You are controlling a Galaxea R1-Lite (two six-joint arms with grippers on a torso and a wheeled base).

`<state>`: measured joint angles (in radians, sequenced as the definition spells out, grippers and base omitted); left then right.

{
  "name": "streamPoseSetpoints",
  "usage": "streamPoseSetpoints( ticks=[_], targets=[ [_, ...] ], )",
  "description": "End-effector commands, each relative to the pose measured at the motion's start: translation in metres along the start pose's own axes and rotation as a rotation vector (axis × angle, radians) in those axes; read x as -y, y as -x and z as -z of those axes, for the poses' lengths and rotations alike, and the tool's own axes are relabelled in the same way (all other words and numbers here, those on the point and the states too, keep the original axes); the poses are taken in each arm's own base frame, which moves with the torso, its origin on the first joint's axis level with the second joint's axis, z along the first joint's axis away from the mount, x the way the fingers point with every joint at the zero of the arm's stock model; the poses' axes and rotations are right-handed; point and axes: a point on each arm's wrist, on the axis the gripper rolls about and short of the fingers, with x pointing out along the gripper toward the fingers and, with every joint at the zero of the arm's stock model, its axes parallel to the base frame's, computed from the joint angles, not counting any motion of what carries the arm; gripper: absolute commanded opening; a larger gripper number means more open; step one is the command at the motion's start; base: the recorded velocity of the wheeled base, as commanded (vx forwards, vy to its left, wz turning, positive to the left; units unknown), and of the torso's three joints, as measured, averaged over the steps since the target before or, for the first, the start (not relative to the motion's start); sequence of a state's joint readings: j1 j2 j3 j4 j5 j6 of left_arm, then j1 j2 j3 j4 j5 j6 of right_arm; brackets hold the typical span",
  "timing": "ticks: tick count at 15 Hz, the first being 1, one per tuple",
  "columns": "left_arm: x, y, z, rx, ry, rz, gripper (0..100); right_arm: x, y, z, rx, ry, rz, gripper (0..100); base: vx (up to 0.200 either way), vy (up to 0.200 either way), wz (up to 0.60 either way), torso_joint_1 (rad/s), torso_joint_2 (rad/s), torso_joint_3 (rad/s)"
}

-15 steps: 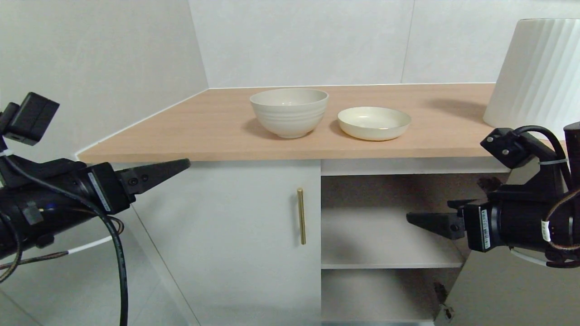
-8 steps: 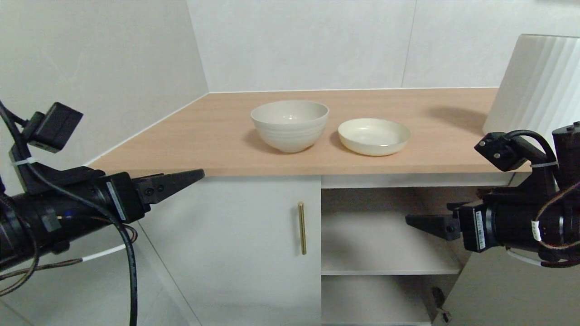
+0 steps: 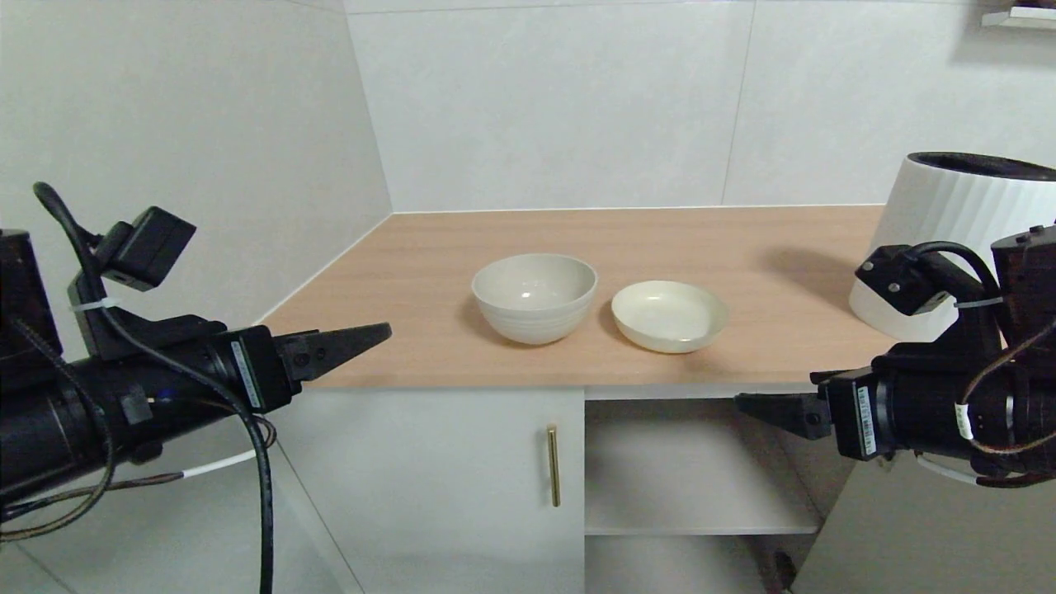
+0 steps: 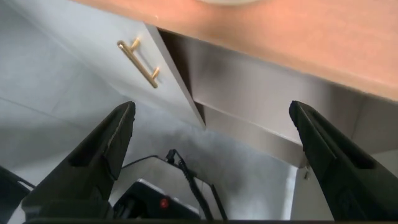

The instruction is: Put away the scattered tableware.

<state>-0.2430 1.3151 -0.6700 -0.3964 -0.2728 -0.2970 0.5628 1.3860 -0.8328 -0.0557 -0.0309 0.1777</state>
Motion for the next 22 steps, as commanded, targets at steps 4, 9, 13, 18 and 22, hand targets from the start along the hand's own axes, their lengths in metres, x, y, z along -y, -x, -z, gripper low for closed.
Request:
streamPoseSetpoints(
  ticks=[4, 9, 13, 18, 22],
  targets=[
    [-0.003, -0.010, 0.003, -0.028, 0.010, -0.004, 100, 0.000, -0.006, 0.001, -0.013, -0.001, 0.003, 100, 0.000, 0.000, 0.00, 0.205, -0.49, -0.281],
    [0.000, -0.024, -0.009, -0.016, 0.001, 0.009, 100, 0.004, -0.023, -0.017, 0.050, 0.006, 0.019, 100, 0.000, 0.000, 0.00, 0.073, -0.17, -0.092],
    [0.001, -0.037, -0.025, -0.066, 0.027, -0.004, 100, 0.002, -0.045, -0.040, -0.003, -0.056, 0.039, 100, 0.000, 0.000, 0.00, 0.000, 0.00, 0.000],
    [0.001, -0.055, -0.007, -0.274, 0.098, -0.028, 100, 0.005, -0.085, -0.040, -0.040, -0.216, 0.170, 100, 0.000, 0.000, 0.00, 0.000, 0.00, 0.000],
    [0.010, -0.102, -0.008, -0.308, 0.370, -0.044, 100, 0.007, -0.109, -0.037, -0.013, -0.272, 0.236, 100, 0.000, 0.000, 0.00, 0.000, 0.00, 0.000]
  ],
)
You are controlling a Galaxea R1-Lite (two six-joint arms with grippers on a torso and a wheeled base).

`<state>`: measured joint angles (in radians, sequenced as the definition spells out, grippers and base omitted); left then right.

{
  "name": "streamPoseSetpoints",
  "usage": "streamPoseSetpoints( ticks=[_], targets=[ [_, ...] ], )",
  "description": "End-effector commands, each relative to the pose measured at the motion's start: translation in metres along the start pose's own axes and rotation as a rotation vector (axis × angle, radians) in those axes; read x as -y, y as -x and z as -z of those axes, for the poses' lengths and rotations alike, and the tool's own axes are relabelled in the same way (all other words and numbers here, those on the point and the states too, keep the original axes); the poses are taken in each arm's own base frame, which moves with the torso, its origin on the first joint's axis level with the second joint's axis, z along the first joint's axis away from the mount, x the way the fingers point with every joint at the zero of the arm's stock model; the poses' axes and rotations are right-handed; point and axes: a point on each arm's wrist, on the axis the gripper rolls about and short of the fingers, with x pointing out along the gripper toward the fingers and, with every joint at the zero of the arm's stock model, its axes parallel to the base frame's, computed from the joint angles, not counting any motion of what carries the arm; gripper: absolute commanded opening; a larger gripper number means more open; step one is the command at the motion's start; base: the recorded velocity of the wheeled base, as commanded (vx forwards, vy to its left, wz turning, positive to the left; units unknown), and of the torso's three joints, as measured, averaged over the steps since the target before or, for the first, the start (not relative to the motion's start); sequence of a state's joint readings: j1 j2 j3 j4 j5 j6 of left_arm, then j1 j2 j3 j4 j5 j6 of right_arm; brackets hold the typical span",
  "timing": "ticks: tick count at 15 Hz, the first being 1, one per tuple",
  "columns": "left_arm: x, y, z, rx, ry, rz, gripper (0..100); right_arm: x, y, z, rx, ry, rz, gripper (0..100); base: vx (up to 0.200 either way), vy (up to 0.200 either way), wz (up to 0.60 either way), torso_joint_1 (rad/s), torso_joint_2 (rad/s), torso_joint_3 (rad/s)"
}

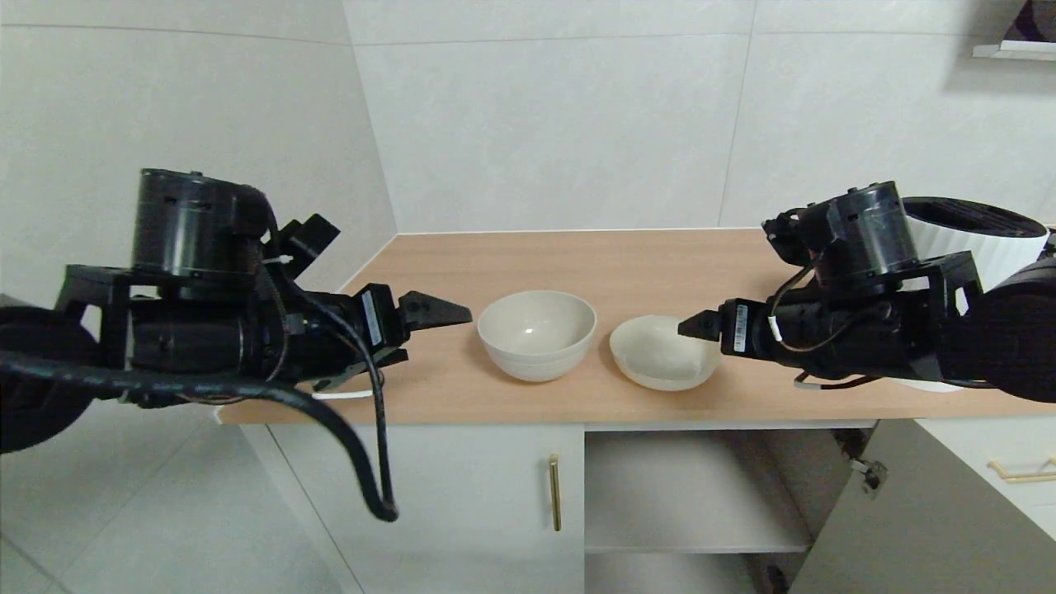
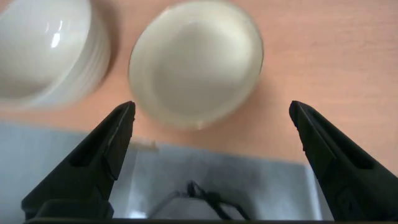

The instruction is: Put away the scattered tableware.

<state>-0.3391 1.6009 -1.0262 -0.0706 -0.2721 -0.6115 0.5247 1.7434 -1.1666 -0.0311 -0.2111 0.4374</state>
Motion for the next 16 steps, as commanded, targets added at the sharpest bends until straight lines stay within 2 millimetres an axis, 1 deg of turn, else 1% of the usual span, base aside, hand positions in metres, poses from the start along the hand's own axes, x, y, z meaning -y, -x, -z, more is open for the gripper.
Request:
streamPoseSetpoints(
  ticks=[1, 2, 3, 4, 5, 6, 9, 10, 16],
  targets=[
    [-0.002, -0.033, -0.002, -0.031, 0.045, -0.029, 100, 0.000, -0.022, 0.009, -0.021, 0.003, 0.044, 100, 0.000, 0.000, 0.00, 0.000, 0.00, 0.000],
    [-0.001, -0.037, -0.003, -0.023, 0.056, -0.043, 100, 0.000, -0.025, 0.010, -0.015, 0.001, 0.050, 100, 0.000, 0.000, 0.00, 0.000, 0.00, 0.000],
    [0.002, -0.048, -0.004, -0.007, 0.070, -0.064, 100, -0.001, -0.026, 0.010, -0.012, 0.000, 0.049, 100, 0.000, 0.000, 0.00, 0.000, 0.00, 0.000],
    [0.002, -0.054, -0.004, 0.003, 0.067, -0.078, 100, -0.001, -0.026, 0.010, -0.012, -0.002, 0.049, 100, 0.000, 0.000, 0.00, 0.000, 0.00, 0.000],
    [0.000, -0.067, -0.002, 0.013, 0.071, -0.121, 100, 0.000, -0.026, 0.010, -0.012, -0.002, 0.049, 100, 0.000, 0.000, 0.00, 0.000, 0.00, 0.000],
    [0.000, -0.075, -0.001, 0.013, 0.072, -0.134, 100, 0.000, -0.026, 0.010, -0.012, -0.005, 0.049, 100, 0.000, 0.000, 0.00, 0.000, 0.00, 0.000],
    [0.000, -0.086, 0.001, 0.019, 0.114, -0.132, 100, 0.000, -0.026, 0.010, -0.012, -0.012, 0.049, 100, 0.000, 0.000, 0.00, 0.000, 0.00, 0.000],
    [-0.002, -0.096, 0.001, 0.070, 0.121, -0.124, 100, 0.000, -0.025, 0.010, -0.010, -0.014, 0.048, 100, 0.000, 0.000, 0.00, 0.000, 0.00, 0.000],
    [-0.005, -0.102, 0.003, 0.084, 0.121, -0.150, 100, 0.000, -0.024, 0.009, -0.008, -0.015, 0.047, 100, 0.000, 0.000, 0.00, 0.000, 0.00, 0.000]
  ],
)
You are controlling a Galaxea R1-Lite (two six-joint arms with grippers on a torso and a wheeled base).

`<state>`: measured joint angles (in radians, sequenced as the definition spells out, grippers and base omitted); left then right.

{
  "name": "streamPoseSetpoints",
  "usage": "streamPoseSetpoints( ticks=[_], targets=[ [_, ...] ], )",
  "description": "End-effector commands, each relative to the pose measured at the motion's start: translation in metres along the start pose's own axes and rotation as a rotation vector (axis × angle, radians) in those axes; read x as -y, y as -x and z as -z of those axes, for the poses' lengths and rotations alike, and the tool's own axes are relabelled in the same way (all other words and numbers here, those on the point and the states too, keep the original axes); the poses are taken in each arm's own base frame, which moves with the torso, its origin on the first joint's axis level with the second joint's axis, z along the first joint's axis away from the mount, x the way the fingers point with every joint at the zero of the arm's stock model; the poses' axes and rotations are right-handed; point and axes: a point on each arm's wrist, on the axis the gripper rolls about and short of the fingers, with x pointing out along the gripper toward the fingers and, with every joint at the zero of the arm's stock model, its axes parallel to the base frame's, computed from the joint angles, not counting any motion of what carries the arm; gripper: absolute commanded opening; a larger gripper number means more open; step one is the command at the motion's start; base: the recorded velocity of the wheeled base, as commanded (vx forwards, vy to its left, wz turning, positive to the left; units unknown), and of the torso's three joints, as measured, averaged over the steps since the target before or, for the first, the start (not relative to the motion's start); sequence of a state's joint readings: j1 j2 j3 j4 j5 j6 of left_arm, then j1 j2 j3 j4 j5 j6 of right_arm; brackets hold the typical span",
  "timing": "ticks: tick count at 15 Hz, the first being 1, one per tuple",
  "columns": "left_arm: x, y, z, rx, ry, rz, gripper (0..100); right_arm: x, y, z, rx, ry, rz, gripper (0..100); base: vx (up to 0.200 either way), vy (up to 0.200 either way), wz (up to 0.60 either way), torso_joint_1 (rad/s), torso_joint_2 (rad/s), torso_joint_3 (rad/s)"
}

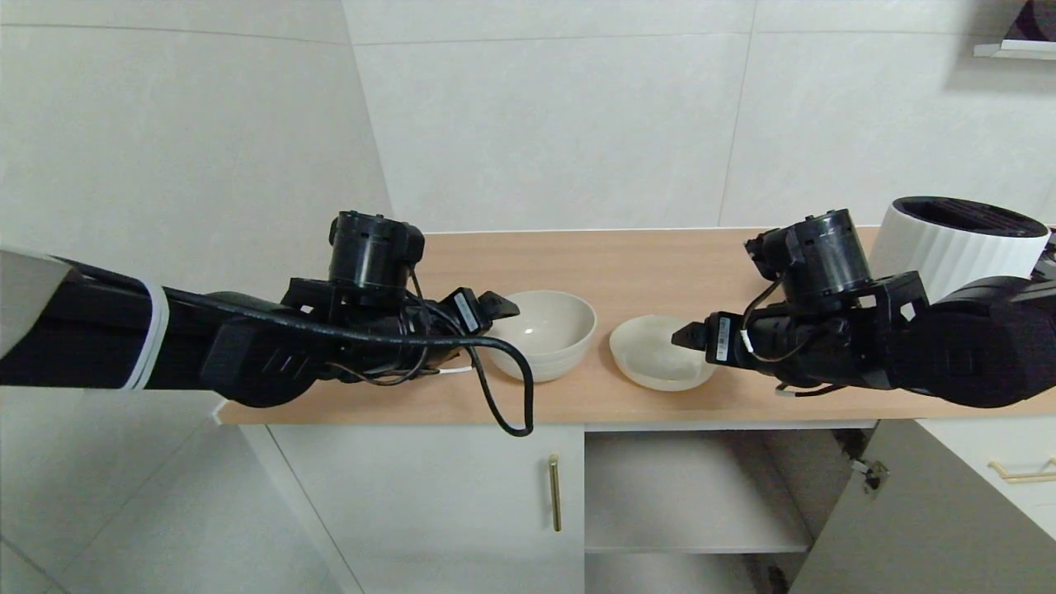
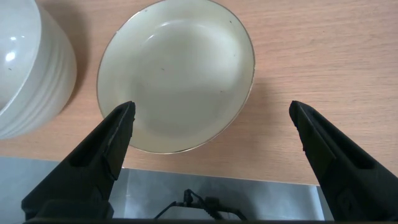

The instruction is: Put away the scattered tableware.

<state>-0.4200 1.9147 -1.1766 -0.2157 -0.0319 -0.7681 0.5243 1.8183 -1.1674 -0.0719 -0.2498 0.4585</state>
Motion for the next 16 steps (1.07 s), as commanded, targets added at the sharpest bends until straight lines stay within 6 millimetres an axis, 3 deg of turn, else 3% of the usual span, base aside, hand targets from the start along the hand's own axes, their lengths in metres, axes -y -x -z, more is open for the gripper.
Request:
streamPoseSetpoints(
  ticks=[1, 2, 11, 16],
  targets=[
    [-0.002, -0.003, 0.002, -0.008, 0.001, -0.007, 100, 0.000, 0.002, -0.001, 0.006, -0.002, -0.003, 100, 0.000, 0.000, 0.00, 0.000, 0.00, 0.000],
    [-0.002, -0.003, 0.002, -0.009, 0.001, -0.008, 0, 0.000, 0.003, -0.002, 0.007, -0.002, -0.004, 100, 0.000, 0.000, 0.00, 0.000, 0.00, 0.000],
    [0.001, 0.004, -0.001, -0.001, 0.000, 0.006, 0, 0.000, 0.003, -0.001, 0.007, -0.002, -0.002, 100, 0.000, 0.000, 0.00, 0.000, 0.00, 0.000],
    [0.003, 0.021, 0.000, -0.031, -0.004, 0.060, 0, 0.000, -0.021, 0.008, 0.004, 0.015, 0.107, 100, 0.000, 0.000, 0.00, 0.000, 0.00, 0.000]
  ],
)
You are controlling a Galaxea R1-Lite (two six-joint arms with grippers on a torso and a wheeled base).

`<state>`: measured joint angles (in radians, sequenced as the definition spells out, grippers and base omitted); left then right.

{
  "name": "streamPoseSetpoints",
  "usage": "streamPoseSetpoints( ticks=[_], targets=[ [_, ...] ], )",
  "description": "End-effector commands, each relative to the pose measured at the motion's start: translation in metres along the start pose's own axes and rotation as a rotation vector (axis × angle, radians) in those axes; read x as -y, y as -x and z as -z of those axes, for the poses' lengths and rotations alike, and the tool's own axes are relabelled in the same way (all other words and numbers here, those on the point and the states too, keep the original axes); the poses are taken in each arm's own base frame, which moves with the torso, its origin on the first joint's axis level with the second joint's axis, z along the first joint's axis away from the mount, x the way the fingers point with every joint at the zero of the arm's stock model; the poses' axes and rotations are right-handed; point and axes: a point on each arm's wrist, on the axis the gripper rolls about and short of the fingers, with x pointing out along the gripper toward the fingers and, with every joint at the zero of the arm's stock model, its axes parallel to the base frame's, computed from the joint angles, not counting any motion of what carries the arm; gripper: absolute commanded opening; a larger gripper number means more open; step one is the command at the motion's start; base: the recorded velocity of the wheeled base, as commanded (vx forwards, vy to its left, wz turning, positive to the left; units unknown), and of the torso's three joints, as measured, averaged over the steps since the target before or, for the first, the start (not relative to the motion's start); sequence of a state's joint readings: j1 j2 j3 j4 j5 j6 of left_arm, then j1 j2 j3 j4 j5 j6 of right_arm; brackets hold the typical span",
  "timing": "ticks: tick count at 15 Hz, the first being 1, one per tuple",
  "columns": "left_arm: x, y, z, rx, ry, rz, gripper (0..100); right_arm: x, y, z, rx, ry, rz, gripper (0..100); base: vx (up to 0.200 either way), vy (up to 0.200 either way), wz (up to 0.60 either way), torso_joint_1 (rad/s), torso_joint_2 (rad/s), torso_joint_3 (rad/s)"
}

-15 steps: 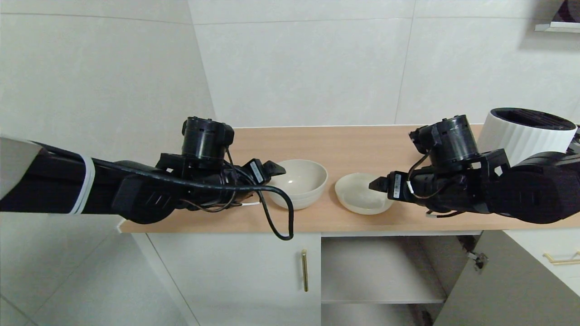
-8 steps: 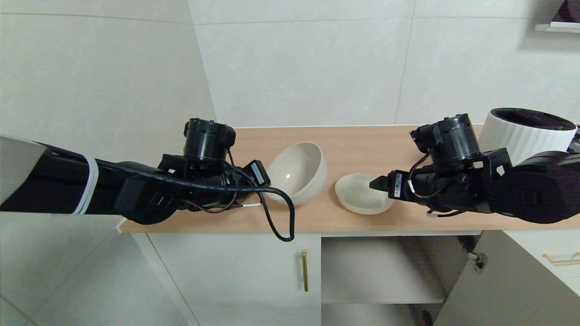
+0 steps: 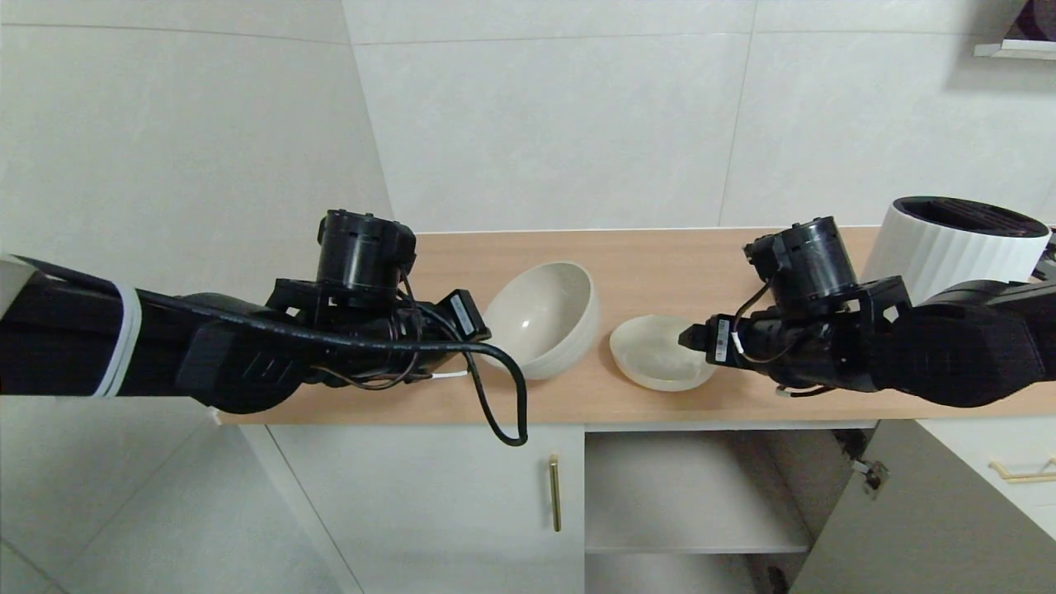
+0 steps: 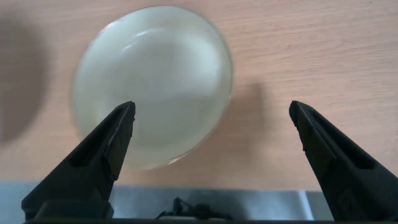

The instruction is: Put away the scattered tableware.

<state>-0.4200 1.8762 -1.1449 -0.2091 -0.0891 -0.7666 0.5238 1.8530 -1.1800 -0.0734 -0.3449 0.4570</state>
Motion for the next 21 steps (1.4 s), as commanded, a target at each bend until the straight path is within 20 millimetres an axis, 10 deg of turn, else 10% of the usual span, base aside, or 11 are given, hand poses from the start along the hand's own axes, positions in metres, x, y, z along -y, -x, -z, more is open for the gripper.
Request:
streamPoseSetpoints(
  ticks=[1, 9, 10, 21],
  targets=[
    [0.004, 0.013, -0.002, 0.004, -0.002, 0.034, 0, -0.002, -0.012, 0.006, -0.022, 0.010, 0.014, 100, 0.000, 0.000, 0.00, 0.000, 0.00, 0.000],
    [0.004, 0.013, -0.002, 0.003, -0.002, 0.035, 0, 0.000, -0.027, 0.009, -0.022, 0.006, 0.040, 100, 0.000, 0.000, 0.00, 0.000, 0.00, 0.000],
    [0.004, 0.013, -0.002, 0.002, -0.002, 0.036, 0, 0.000, -0.027, 0.009, -0.023, 0.006, 0.041, 0, 0.000, 0.000, 0.00, 0.000, 0.00, 0.000],
    [0.008, 0.031, -0.003, 0.022, -0.011, 0.055, 0, 0.001, -0.018, 0.004, -0.009, -0.001, 0.024, 0, 0.000, 0.000, 0.00, 0.000, 0.00, 0.000]
  ],
)
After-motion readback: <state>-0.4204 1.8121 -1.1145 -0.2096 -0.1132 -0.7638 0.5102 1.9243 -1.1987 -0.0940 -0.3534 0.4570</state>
